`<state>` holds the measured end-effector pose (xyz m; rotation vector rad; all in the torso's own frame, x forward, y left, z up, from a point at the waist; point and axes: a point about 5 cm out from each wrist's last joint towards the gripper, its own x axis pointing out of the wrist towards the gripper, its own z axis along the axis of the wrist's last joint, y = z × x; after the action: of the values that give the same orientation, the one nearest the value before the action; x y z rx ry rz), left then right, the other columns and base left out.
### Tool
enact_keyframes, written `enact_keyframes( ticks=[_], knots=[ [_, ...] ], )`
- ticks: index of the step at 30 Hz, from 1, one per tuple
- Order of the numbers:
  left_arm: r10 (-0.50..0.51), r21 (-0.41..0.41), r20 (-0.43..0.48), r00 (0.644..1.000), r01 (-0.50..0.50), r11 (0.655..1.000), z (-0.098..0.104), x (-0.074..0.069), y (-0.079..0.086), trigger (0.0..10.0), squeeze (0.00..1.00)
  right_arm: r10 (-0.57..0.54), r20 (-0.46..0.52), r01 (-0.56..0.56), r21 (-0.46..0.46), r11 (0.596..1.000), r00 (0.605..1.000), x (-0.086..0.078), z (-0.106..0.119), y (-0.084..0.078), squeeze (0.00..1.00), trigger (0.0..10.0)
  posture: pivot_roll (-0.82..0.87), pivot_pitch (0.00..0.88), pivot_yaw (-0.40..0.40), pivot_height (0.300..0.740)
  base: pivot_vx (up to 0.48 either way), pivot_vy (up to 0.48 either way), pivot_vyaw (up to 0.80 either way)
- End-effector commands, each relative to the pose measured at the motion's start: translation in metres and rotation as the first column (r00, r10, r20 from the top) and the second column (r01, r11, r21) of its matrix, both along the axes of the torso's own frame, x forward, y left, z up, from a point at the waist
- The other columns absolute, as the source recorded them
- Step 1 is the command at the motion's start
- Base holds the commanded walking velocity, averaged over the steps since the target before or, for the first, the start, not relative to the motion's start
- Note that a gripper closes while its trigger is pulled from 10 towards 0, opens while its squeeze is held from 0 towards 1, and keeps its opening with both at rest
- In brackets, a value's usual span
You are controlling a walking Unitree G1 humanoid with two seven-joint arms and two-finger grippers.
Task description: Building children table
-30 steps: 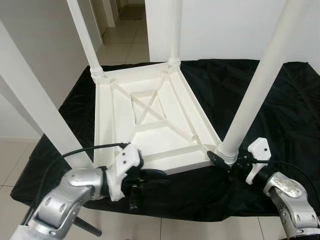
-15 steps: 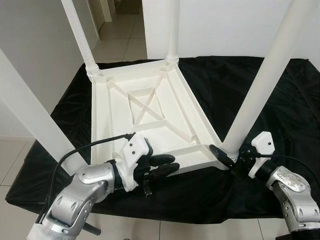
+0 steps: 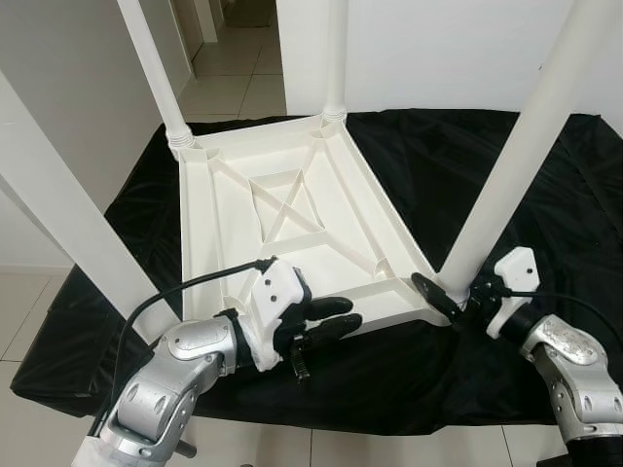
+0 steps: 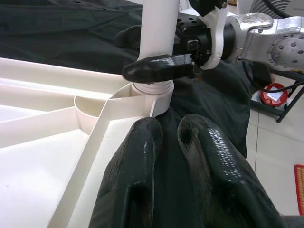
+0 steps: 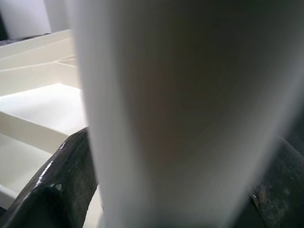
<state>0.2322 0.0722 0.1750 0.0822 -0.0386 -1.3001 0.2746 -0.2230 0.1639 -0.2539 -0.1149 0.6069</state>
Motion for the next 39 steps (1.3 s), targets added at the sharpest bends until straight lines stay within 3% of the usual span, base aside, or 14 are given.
enact_keyframes(
  ticks=[1,6,7,10,17,18,19,20,32,33,34,35,38,39],
  knots=[
    [0.172,0.0,0.015,0.985,-0.172,0.985,0.0,0.008,0.004,10.0,0.0,0.029,-0.004,-0.029,0.009,1.0,1.0,0.002,0.001,0.005,0.0,9.7,-0.07,0.081,0.091,0.74,0.0,0.0,0.0],
    [0.164,-0.001,-0.01,0.986,-0.164,0.986,0.0,0.007,0.001,10.0,0.0,0.041,-0.003,-0.041,0.007,0.999,0.999,0.004,0.003,0.006,0.0,6.9,-0.07,0.077,0.089,0.74,0.0,0.0,0.0],
    [0.165,-0.003,-0.01,0.986,-0.165,0.986,0.0,0.007,0.0,10.0,0.0,0.04,-0.007,-0.04,0.008,0.999,0.999,0.005,0.003,0.006,0.0,2.4,-0.07,0.073,0.088,0.74,0.0,0.0,0.0],
    [0.171,-0.007,-0.003,0.985,-0.171,0.985,-0.001,0.006,-0.002,10.0,0.0,0.038,-0.014,-0.038,0.011,0.999,0.999,0.006,0.002,0.006,0.0,0.0,-0.07,0.079,0.087,0.74,0.0,0.0,0.0],
    [0.202,-0.018,0.012,0.979,-0.202,0.979,0.0,0.007,-0.006,10.0,0.0,0.003,-0.045,-0.002,0.026,1.0,0.999,0.004,-0.003,0.001,0.0,0.0,-0.07,0.077,0.084,0.74,0.0,0.0,0.0],
    [0.206,-0.017,0.013,0.978,-0.206,0.978,0.001,0.009,-0.005,10.0,0.0,-0.011,-0.046,0.013,0.029,1.0,0.999,0.003,-0.004,0.001,0.0,7.5,-0.08,0.078,0.084,0.74,0.0,0.0,0.0],
    [0.208,-0.016,0.012,0.978,-0.208,0.978,0.001,0.01,-0.005,10.0,0.0,-0.021,-0.046,0.022,0.031,0.999,0.999,0.003,-0.004,0.001,0.0,7.5,-0.08,0.078,0.084,0.74,0.0,0.0,0.0],
    [0.214,-0.011,0.012,0.977,-0.214,0.977,0.0,0.011,-0.004,10.0,0.0,-0.038,-0.047,0.04,0.035,0.999,0.998,0.002,-0.004,0.002,0.0,10.0,-0.08,0.08,0.083,0.74,0.0,0.0,0.0],
    [0.231,0.003,0.01,0.973,-0.231,0.973,-0.003,0.014,-0.003,10.0,0.0,-0.181,-0.111,0.187,0.045,0.981,0.977,-0.001,-0.01,0.004,0.0,9.9,-0.09,0.081,0.087,0.74,0.0,0.0,0.0],
    [0.224,0.002,0.005,0.975,-0.224,0.975,-0.003,0.013,-0.004,10.0,0.0,-0.206,-0.121,0.211,0.036,0.977,0.971,-0.003,-0.012,0.004,0.0,4.1,-0.09,0.08,0.087,0.74,0.0,0.0,0.0],
    [0.224,0.002,0.005,0.975,-0.224,0.975,-0.003,0.013,-0.004,10.0,0.0,-0.206,-0.121,0.211,0.036,0.977,0.971,-0.003,-0.012,0.004,0.0,4.1,-0.09,0.08,0.087,0.74,0.0,0.0,0.0],
    [0.209,0.002,0.001,0.978,-0.209,0.978,-0.004,0.012,-0.005,10.0,0.0,-0.232,-0.12,0.236,0.027,0.971,0.965,-0.004,-0.013,0.004,0.0,0.0,-0.1,0.078,0.085,0.74,0.0,0.0,0.0],
    [0.18,-0.007,-0.015,0.983,-0.181,0.984,-0.005,0.009,-0.007,10.0,0.0,-0.276,-0.115,0.281,0.03,0.959,0.954,-0.007,-0.014,0.007,0.0,0.5,-0.1,0.075,0.083,0.74,0.0,0.0,0.0],
    [0.166,-0.01,-0.024,0.986,-0.167,0.986,-0.006,0.008,-0.008,10.0,0.0,-0.309,-0.119,0.316,0.042,0.948,0.944,-0.007,-0.015,0.008,0.0,3.3,-0.1,0.055,0.079,0.74,0.0,0.0,0.0]
  ],
)
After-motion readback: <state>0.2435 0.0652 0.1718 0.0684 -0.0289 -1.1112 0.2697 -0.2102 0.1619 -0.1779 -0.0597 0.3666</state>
